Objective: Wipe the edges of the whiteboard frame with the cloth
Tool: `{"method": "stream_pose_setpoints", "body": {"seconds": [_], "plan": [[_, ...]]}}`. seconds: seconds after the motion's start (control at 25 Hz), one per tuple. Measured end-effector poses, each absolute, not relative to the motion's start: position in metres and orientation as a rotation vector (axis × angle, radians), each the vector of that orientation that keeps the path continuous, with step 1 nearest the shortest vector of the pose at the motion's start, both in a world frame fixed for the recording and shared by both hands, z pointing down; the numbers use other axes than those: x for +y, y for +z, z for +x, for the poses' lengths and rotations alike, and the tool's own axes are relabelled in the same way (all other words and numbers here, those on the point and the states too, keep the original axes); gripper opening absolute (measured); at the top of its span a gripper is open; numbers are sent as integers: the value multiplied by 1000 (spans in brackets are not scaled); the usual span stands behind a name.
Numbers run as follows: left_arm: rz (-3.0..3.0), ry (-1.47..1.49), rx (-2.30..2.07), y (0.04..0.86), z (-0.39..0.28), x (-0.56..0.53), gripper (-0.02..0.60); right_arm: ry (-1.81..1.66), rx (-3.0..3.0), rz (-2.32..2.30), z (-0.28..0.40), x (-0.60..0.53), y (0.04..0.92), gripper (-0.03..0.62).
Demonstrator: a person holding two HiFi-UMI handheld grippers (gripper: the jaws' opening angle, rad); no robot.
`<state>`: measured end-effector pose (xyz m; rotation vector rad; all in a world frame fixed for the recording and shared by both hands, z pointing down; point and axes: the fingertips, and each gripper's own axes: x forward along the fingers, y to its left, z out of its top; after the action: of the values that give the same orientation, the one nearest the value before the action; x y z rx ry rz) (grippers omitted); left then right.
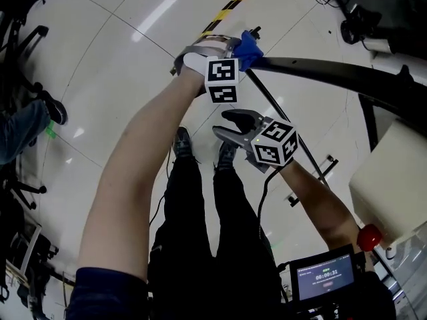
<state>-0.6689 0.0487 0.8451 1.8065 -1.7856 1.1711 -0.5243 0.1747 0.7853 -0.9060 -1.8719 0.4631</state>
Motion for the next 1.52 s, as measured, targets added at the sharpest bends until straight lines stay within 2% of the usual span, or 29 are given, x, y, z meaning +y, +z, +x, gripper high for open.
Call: {"method": "stream_pose_setpoints", "body": {"seconds": [0.6,0.92,1.52], "plan": [[1876,1145,-1808,753,-671,52,161,66,-1890,-715,-541,175,770,161],[1905,1180,-1803,715,-676,42,161,-13,-1890,-750,-559,190,748,155],[1955,1174,-1869,593,-671,38,161,-148,-1880,-826,-555,202,673,152]]}}
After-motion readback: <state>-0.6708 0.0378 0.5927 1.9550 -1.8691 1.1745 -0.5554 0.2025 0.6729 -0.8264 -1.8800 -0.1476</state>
